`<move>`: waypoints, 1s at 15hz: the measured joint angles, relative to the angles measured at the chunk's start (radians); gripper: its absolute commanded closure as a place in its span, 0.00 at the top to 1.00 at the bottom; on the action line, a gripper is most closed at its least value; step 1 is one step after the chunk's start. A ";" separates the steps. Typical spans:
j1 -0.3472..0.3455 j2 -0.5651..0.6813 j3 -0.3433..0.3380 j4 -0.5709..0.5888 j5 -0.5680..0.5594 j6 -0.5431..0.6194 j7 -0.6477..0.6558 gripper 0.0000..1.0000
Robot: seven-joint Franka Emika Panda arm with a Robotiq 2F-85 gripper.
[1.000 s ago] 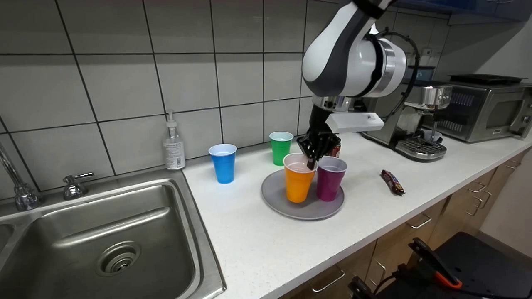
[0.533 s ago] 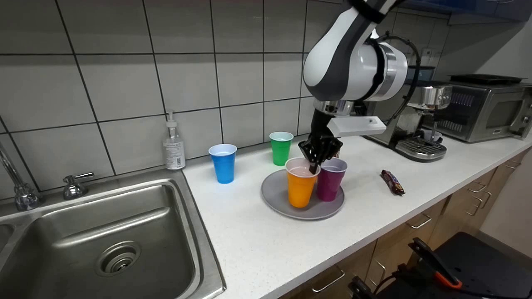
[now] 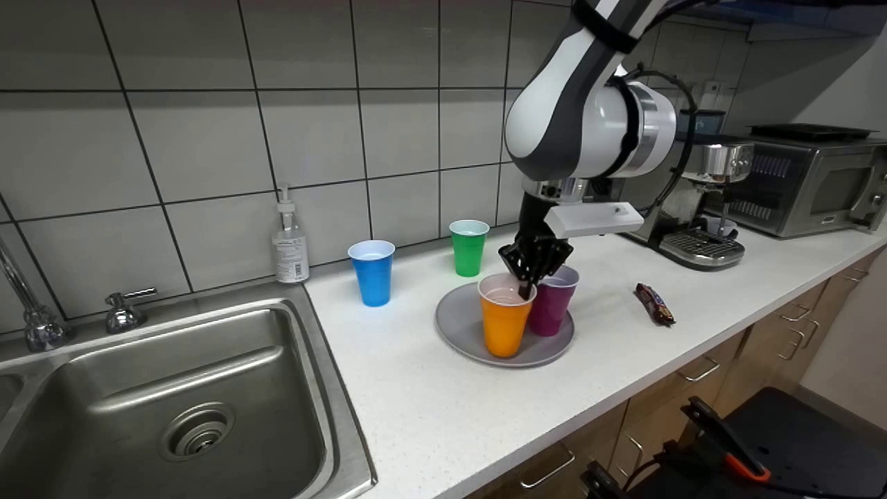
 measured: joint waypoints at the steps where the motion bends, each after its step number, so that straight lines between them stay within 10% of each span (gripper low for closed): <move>1: 0.000 0.003 0.000 0.000 -0.002 0.000 0.003 0.37; 9: 0.000 0.009 0.000 0.000 -0.037 0.000 0.035 0.97; 15: 0.000 0.008 0.001 0.001 -0.045 0.000 0.036 1.00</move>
